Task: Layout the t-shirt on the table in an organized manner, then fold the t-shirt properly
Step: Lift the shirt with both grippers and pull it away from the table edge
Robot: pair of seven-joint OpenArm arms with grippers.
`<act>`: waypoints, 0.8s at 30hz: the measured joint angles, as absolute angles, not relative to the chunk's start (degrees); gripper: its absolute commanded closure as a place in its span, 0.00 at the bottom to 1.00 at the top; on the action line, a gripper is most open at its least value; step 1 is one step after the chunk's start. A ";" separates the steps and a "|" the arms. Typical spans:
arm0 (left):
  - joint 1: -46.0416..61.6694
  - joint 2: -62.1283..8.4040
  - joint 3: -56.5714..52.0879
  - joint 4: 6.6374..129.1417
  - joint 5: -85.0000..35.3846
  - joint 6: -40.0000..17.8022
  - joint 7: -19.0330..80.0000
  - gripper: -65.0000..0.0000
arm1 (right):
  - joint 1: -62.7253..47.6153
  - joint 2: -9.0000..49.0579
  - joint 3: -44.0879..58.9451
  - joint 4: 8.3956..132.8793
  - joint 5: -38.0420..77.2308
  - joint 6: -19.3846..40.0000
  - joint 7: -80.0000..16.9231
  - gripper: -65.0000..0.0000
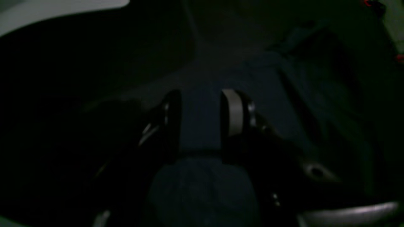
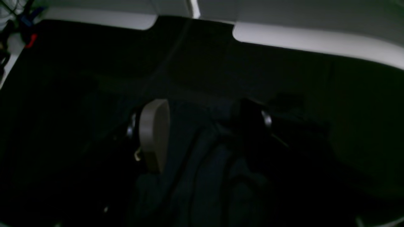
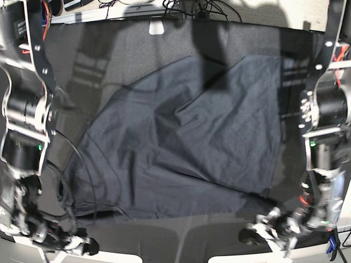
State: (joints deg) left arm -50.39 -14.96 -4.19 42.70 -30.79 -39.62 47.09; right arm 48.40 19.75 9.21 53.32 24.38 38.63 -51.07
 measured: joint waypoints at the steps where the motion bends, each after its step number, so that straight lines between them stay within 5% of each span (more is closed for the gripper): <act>1: -49.17 -15.29 -4.23 45.04 -31.73 -39.66 48.64 0.72 | 46.30 19.77 9.37 56.14 25.74 38.63 -52.56 0.49; 24: 4.34 -15.90 -4.19 103.02 -32.12 -39.68 54.04 0.72 | -6.13 19.16 9.45 110.69 28.21 39.07 -57.41 0.49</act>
